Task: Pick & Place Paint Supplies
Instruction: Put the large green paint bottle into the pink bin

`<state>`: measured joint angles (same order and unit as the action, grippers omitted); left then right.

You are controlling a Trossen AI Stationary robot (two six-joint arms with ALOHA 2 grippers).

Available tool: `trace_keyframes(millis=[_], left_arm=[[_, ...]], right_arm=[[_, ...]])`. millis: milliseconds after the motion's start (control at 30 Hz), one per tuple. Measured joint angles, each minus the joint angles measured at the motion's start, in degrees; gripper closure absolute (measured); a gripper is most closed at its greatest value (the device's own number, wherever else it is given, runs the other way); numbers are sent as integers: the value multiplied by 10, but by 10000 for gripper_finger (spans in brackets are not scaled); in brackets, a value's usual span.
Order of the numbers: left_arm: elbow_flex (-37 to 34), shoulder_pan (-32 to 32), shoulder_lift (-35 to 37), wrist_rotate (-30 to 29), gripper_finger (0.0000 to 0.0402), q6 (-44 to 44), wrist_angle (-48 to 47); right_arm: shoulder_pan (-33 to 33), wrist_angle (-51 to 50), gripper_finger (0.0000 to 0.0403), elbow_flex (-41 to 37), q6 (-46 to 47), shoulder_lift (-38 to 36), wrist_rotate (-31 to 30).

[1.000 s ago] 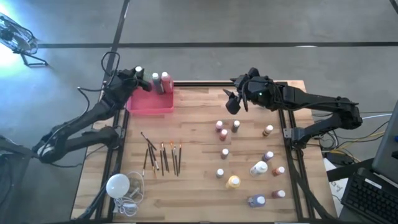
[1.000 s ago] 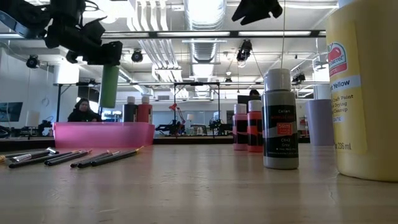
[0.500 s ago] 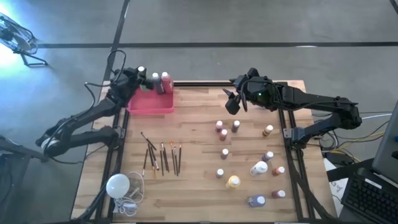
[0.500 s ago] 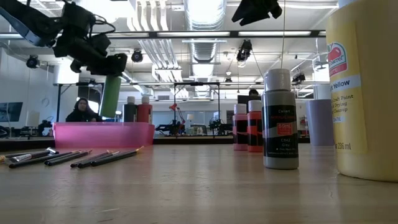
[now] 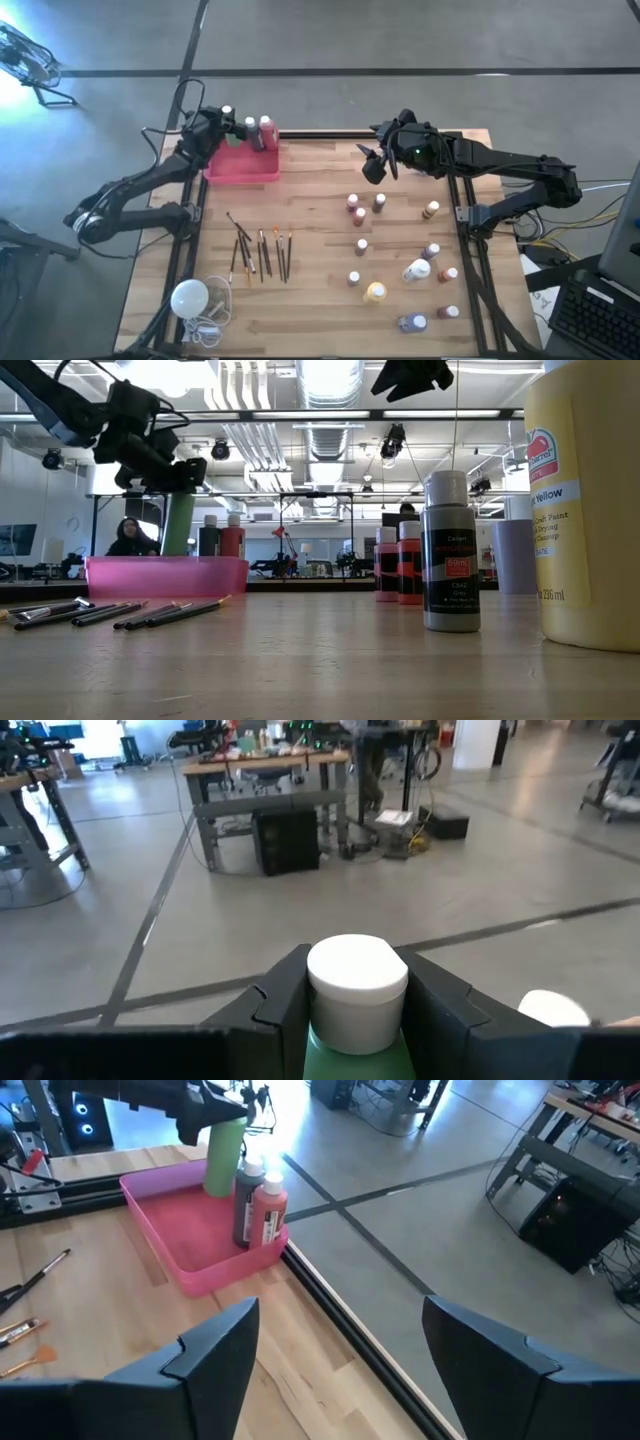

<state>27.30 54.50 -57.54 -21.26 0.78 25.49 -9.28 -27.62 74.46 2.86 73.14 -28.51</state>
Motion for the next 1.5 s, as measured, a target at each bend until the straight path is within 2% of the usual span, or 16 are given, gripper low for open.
trace_keyframes(millis=[367,633,833,1133,1500], left_arm=[[-82,3,0,19,274,8,143],[-88,6,-11,19,274,9,165],[-88,6,-50,19,274,10,193],[-88,6,-122,19,274,12,251],[-88,6,-176,19,274,11,302]], right_arm=[[0,0,85,0,1,0,0],[0,0,58,0,0,0,0],[0,0,42,0,1,0,0],[0,0,59,0,0,0,0],[0,0,93,0,0,0,0]])
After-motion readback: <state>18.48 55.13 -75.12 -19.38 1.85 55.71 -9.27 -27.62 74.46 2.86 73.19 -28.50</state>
